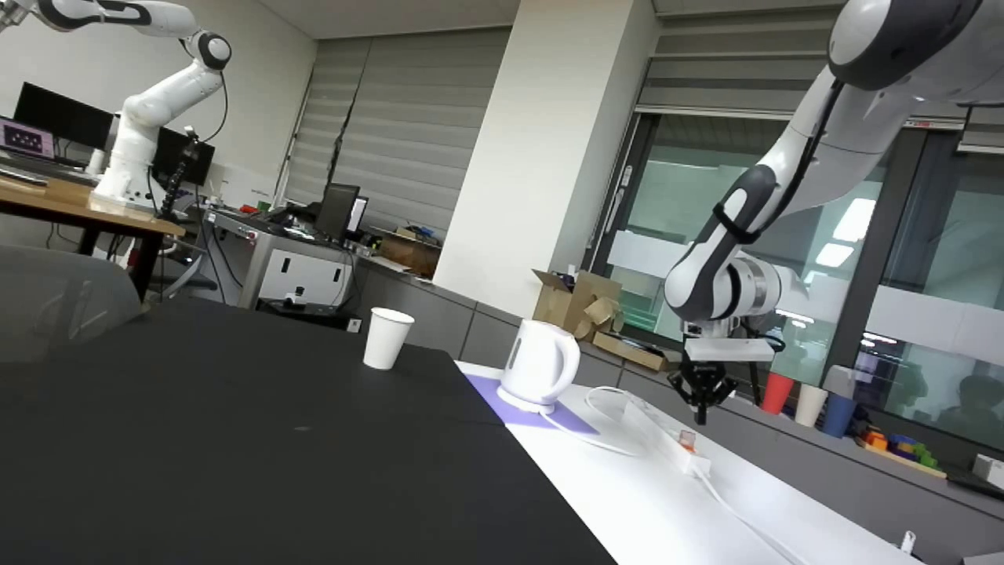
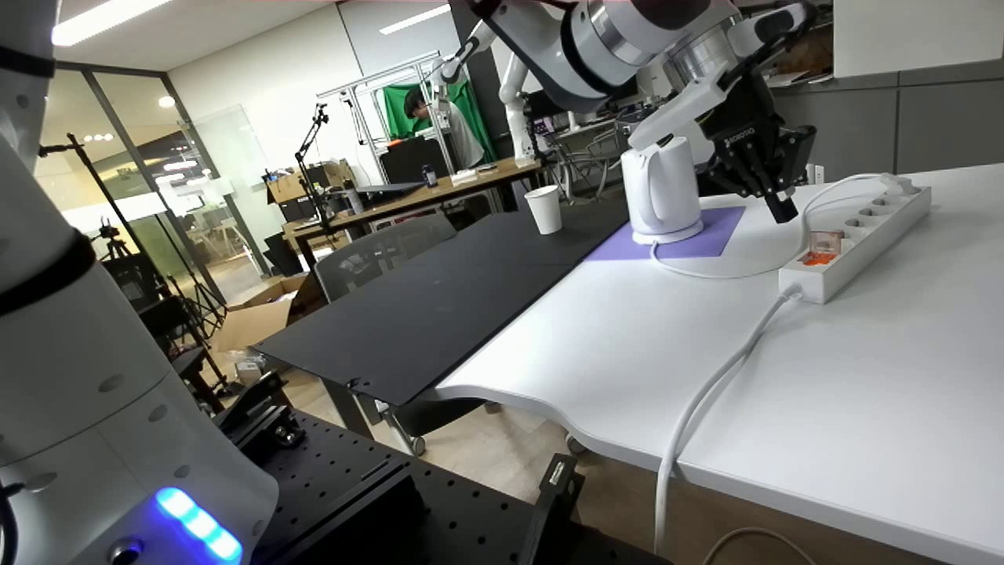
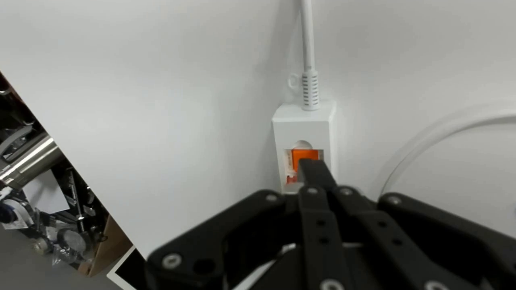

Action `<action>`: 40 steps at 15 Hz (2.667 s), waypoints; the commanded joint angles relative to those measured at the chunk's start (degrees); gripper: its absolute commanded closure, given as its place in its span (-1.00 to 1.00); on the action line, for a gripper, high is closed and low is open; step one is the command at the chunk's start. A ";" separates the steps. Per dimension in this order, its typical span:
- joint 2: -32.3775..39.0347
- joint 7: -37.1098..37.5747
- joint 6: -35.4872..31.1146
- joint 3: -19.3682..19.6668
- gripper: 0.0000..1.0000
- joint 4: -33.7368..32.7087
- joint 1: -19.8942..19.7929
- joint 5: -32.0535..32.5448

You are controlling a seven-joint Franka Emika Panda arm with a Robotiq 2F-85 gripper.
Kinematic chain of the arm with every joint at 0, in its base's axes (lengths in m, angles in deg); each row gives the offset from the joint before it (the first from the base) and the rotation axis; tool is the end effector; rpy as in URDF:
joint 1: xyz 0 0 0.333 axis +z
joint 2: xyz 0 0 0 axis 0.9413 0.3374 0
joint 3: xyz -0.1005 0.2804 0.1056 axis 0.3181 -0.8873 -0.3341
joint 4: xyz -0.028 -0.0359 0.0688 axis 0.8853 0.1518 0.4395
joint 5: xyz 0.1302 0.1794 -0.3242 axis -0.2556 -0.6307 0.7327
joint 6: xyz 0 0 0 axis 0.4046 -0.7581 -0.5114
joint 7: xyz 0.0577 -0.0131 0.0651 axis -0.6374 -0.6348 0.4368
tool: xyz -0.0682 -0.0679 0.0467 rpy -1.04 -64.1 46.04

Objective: Turn on the switch on the adapter

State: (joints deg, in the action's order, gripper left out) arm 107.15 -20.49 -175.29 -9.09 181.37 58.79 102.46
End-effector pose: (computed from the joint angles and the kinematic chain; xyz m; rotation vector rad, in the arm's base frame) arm 0.5803 -0.3145 0.2087 2.7062 -0.7160 0.1023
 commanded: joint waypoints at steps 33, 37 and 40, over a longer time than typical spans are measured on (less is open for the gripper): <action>20.01 -7.22 12.71 -5.59 1.00 -25.24 -12.49 -17.53; 22.30 -12.55 19.53 -9.20 1.00 -31.21 -18.66 -23.54; 24.45 -14.28 24.15 -10.39 1.00 -35.48 -21.49 -26.63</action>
State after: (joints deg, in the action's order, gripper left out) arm 125.45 -33.42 -154.73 -18.21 152.16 40.19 78.28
